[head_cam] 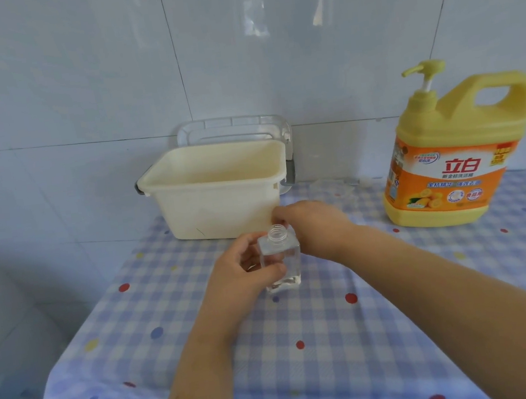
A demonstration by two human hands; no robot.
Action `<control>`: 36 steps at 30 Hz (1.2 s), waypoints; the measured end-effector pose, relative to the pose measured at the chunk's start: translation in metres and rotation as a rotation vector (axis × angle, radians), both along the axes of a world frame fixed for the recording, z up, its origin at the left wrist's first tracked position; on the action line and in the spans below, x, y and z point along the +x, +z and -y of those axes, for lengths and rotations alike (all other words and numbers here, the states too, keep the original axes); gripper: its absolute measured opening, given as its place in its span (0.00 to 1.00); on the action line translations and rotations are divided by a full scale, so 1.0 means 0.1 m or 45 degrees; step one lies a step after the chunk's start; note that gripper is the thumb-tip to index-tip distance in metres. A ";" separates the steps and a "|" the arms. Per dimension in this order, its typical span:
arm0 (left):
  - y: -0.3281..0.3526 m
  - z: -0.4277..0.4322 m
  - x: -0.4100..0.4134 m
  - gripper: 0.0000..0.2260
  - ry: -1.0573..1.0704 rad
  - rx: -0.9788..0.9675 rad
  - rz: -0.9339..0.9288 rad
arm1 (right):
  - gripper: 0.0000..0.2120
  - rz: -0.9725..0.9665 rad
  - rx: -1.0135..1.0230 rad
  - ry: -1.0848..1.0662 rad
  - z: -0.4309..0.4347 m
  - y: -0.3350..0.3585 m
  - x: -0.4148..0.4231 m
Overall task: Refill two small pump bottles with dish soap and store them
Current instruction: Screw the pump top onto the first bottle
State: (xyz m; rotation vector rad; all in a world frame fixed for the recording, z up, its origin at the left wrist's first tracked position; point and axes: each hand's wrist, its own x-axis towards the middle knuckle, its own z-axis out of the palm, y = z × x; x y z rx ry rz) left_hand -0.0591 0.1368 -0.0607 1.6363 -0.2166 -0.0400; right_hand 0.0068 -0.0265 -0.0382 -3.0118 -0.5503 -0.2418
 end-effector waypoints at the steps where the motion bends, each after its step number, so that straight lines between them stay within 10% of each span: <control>1: 0.00 0.00 0.00 0.18 0.001 0.002 0.000 | 0.07 0.003 -0.006 0.002 0.00 -0.02 0.01; 25: -0.02 0.00 -0.01 0.17 0.037 -0.025 -0.018 | 0.10 -0.005 1.484 -0.030 0.02 0.85 -0.66; 36: -0.03 0.01 -0.03 0.17 0.035 -0.030 -0.017 | 0.08 -0.006 1.443 0.084 -0.10 0.84 -0.82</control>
